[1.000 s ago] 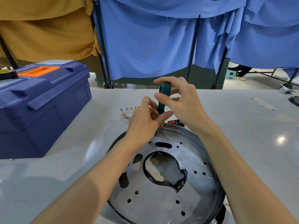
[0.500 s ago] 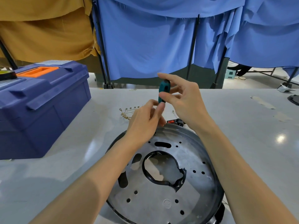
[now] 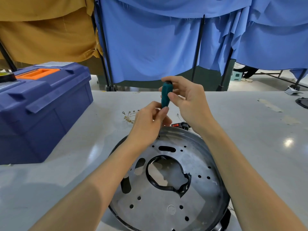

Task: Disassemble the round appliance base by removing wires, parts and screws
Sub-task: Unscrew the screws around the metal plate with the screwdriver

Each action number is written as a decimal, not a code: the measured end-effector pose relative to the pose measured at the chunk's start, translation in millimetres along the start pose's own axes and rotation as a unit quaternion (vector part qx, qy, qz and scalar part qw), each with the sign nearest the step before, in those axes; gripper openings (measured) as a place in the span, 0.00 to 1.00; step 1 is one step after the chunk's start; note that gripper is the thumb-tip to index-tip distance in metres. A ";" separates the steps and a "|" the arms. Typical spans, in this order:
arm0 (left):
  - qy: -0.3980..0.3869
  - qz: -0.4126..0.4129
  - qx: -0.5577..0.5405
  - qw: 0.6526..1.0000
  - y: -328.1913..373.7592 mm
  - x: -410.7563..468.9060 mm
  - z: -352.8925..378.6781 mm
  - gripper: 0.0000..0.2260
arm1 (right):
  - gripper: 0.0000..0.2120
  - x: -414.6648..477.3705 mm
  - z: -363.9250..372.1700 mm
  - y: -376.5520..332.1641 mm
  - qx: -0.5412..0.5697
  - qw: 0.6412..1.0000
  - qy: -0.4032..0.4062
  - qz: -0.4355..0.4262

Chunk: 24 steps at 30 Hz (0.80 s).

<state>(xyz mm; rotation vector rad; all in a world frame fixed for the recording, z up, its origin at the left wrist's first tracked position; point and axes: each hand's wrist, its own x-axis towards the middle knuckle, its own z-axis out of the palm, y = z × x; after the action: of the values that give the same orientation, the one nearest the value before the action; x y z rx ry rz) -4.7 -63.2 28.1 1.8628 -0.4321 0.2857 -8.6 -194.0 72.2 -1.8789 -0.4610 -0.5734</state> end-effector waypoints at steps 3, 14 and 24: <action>0.026 -0.015 -0.011 0.999 -1.2 -0.7 0.0 0.10 | 0.13 -2.1 2.7 -1.0 -0.002 1.000 -0.004 -0.003; 0.024 -0.001 -0.009 1.000 -1.8 0.2 -1.5 0.07 | 0.15 -2.0 3.2 -0.3 -0.009 1.000 -0.003 -0.009; 0.027 0.010 -0.009 1.000 -2.1 0.5 -2.7 0.09 | 0.17 -2.5 3.6 -0.1 0.005 1.000 -0.011 -0.006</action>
<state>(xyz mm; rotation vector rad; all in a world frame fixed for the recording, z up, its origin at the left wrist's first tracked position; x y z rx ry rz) -3.3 -60.1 27.4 1.8300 -0.4140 0.3436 -10.1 -190.7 69.6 -1.8745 -0.4896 -0.5583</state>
